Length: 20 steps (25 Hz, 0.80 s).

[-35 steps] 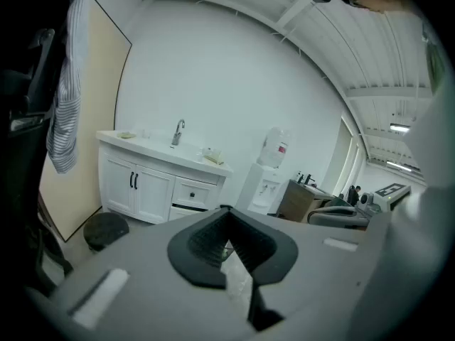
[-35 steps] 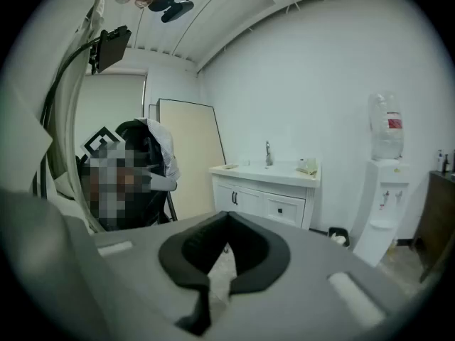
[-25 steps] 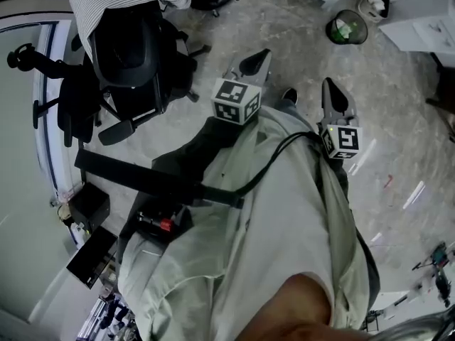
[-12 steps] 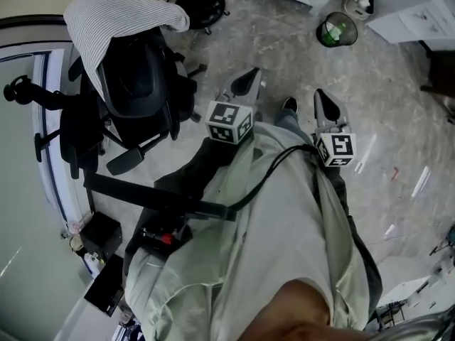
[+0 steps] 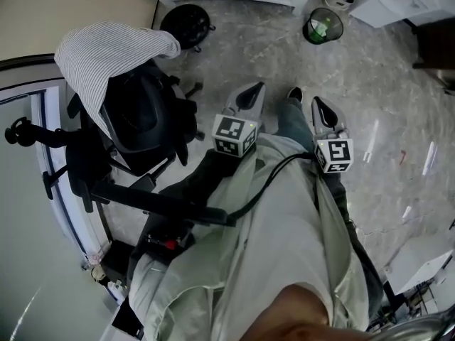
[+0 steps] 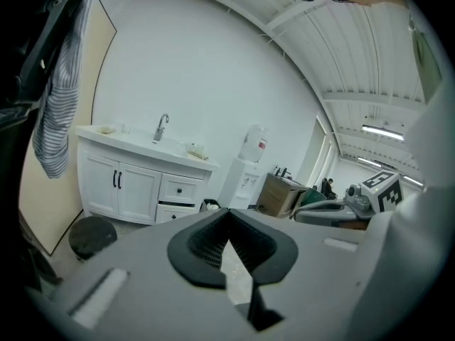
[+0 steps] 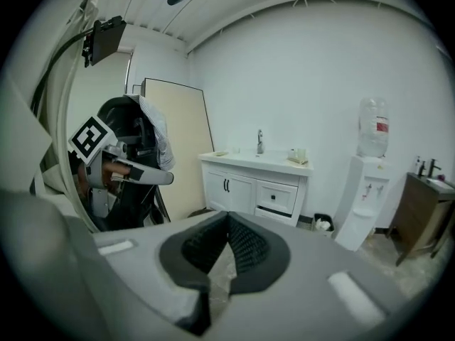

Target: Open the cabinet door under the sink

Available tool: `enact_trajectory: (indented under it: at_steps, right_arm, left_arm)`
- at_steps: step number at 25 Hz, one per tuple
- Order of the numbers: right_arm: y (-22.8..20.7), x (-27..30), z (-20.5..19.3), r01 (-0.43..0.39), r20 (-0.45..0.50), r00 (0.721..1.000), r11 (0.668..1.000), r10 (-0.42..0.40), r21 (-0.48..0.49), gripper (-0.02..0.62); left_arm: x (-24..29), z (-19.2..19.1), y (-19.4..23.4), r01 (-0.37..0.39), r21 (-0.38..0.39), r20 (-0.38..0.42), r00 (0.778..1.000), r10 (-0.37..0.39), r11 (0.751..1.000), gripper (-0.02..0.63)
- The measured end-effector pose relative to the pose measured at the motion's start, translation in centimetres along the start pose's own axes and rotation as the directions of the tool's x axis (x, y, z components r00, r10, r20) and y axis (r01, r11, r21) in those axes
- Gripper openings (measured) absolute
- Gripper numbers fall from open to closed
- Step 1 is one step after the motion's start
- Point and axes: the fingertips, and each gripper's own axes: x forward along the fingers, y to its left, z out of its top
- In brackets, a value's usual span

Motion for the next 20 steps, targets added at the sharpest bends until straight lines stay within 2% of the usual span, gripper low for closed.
enact_trajectory:
  at_steps: [8,12,14,20]
  right_arm:
    - [-3.0,3.3,-0.4,-0.052,-0.012,0.999,0.998,0.052,0.021,0.0]
    - [-6.9,6.6,0.1,-0.116,0.004,0.993,0.991,0.116,0.068,0.002]
    - [-9.0,8.2,0.6,-0.16,0.004,0.987,0.985,0.16,0.06,0.002]
    - [-17.4,11.0,2.9,-0.228,0.021,0.974,0.971,0.227,0.074,0.002]
  left_arm:
    - [3.9,0.6,0.8,-0.04,0.027,-0.04,0.998,0.041,0.999,0.008]
    - [7.4,1.8,2.0,-0.111,0.024,-0.042,0.993,0.112,0.994,0.008]
    - [9.7,2.5,2.2,-0.144,0.015,-0.043,0.989,0.144,0.99,0.008]
    - [16.8,5.9,0.9,-0.218,0.027,-0.03,0.975,0.219,0.976,0.008]
